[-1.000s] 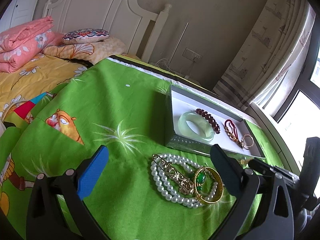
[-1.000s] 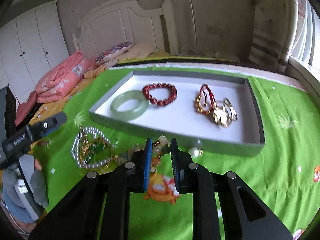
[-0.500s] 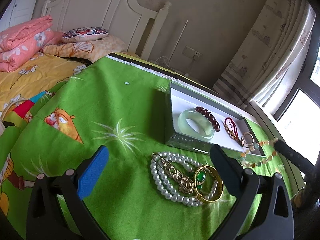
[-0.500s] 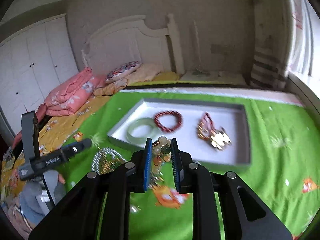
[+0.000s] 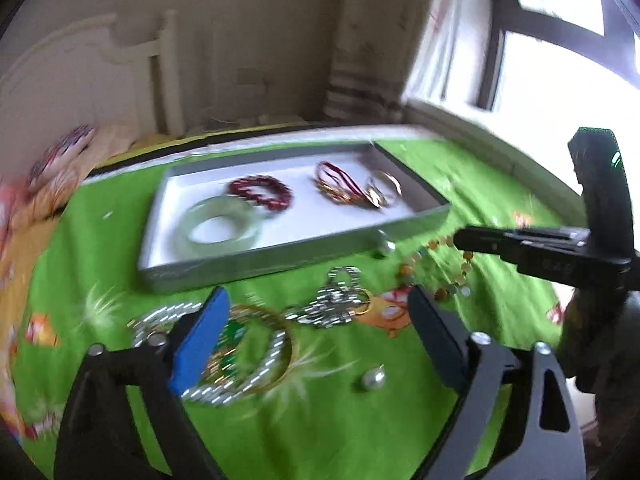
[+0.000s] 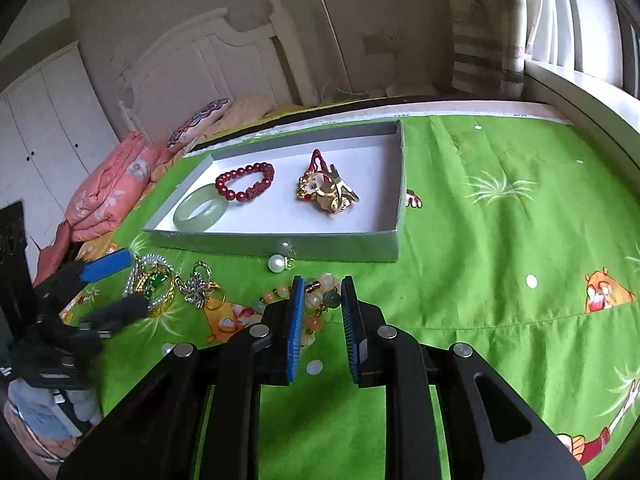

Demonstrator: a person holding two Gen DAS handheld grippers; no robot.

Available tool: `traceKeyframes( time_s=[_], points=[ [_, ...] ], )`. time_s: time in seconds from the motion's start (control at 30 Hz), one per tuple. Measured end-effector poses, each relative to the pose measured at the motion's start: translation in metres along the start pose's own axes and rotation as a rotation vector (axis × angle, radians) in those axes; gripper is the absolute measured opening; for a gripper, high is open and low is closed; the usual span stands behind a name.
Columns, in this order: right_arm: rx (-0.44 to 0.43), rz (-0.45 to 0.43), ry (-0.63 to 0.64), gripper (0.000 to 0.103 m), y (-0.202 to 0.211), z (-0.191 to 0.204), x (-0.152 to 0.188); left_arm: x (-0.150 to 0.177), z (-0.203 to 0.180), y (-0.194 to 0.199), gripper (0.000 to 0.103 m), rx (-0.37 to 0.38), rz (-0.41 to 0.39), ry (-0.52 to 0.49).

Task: Organize jewelry
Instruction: 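Grasp the silver pendant with the left gripper while the right gripper lifts the bead bracelet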

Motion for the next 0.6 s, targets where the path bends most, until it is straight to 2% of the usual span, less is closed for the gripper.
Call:
traceKeyframes(
  time_s=[0.1, 0.27, 0.37, 0.43, 0.47, 0.5, 0.6],
  points=[
    [-0.006, -0.009, 0.018, 0.019, 0.0, 0.003, 0.0, -0.005, -0.007, -0.02, 0.077, 0.008, 0.045, -0.004],
    [-0.034, -0.026, 0.006, 0.019, 0.003, 0.001, 0.0, -0.008, -0.008, -0.04, 0.074, -0.017, 0.095, -0.014],
    [-0.045, -0.034, 0.001, 0.019, 0.004, 0.0, -0.001, -0.007, -0.007, -0.05, 0.064, -0.027, 0.136, -0.007],
    [-0.052, -0.037, -0.003, 0.019, 0.004, -0.002, -0.002, -0.006, -0.004, -0.055, 0.047, -0.022, 0.159, 0.008],
    [-0.056, -0.038, -0.006, 0.019, 0.004, -0.003, -0.001, -0.005, -0.002, -0.058, 0.042, -0.013, 0.17, 0.017],
    [-0.059, -0.039, -0.009, 0.019, 0.005, -0.003, -0.001, -0.005, 0.0, -0.057, 0.039, -0.011, 0.168, 0.024],
    [-0.064, -0.04, -0.012, 0.02, 0.005, -0.003, -0.001, -0.004, 0.004, -0.055, 0.039, -0.007, 0.158, 0.045]
  ],
)
Point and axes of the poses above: each gripper's, at about its wrist camera, not at the fingertips, and y roughly against the way its jaws point, z to its left, x to its underside, the point moved 3 cm from there along -y, roughly the way its jaws point, and after that the axes turned 7 degrees about y, right-handed, at the moved point
